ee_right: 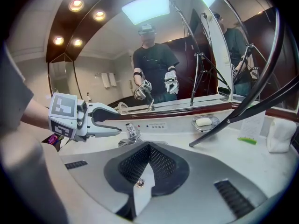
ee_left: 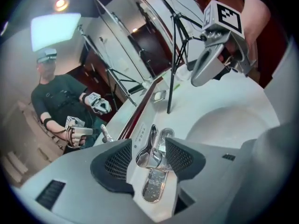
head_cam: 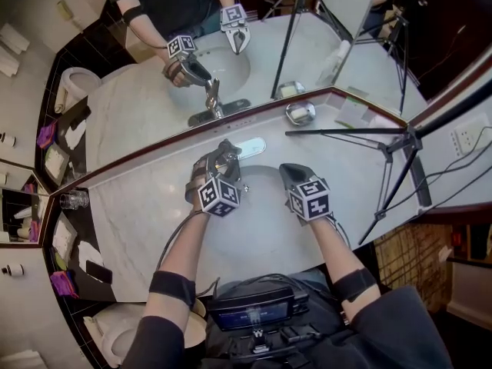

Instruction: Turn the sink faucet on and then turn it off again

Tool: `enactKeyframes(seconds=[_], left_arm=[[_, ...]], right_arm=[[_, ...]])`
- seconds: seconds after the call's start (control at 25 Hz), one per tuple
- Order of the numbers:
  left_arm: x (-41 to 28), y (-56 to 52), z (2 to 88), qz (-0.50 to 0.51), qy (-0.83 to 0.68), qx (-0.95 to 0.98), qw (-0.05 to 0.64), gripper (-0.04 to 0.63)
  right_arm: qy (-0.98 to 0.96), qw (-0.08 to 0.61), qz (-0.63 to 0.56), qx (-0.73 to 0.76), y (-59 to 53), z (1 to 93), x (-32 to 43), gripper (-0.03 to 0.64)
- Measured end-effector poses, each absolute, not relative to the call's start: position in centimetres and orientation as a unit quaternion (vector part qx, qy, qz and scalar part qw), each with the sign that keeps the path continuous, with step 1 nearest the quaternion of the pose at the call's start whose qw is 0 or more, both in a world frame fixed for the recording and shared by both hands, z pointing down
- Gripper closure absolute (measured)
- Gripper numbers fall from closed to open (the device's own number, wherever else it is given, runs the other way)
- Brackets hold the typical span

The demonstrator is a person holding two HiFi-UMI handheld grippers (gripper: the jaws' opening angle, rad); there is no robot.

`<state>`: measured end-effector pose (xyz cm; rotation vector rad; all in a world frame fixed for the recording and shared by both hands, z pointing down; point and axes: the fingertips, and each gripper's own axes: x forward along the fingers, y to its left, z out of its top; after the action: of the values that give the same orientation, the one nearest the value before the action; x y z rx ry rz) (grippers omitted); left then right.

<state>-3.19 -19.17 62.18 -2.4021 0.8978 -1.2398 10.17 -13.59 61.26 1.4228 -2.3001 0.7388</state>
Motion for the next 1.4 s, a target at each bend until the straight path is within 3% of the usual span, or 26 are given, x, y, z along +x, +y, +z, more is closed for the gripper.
enactKeyframes(seconds=[0.36, 0.72, 1.4], left_arm=[[-1.4, -20.1, 65.1, -0.482, 0.272, -0.809, 0.199, 0.399], [-1.0, -20.2, 65.3, -0.498, 0.273, -0.791, 0.229, 0.492], [0.4, -17.6, 66.7, -0.523, 0.233, -0.778, 0.257, 0.495]], right_arm=[[-0.807, 0.168, 0.262, 0.501, -13.6, 61.5, 10.5, 0.597], [-0.809, 0.166, 0.262, 0.499, -14.1, 61.5, 10.4, 0.597], [-0.814, 0.169, 0.267, 0.487, -14.1, 61.9, 8.6, 0.597]])
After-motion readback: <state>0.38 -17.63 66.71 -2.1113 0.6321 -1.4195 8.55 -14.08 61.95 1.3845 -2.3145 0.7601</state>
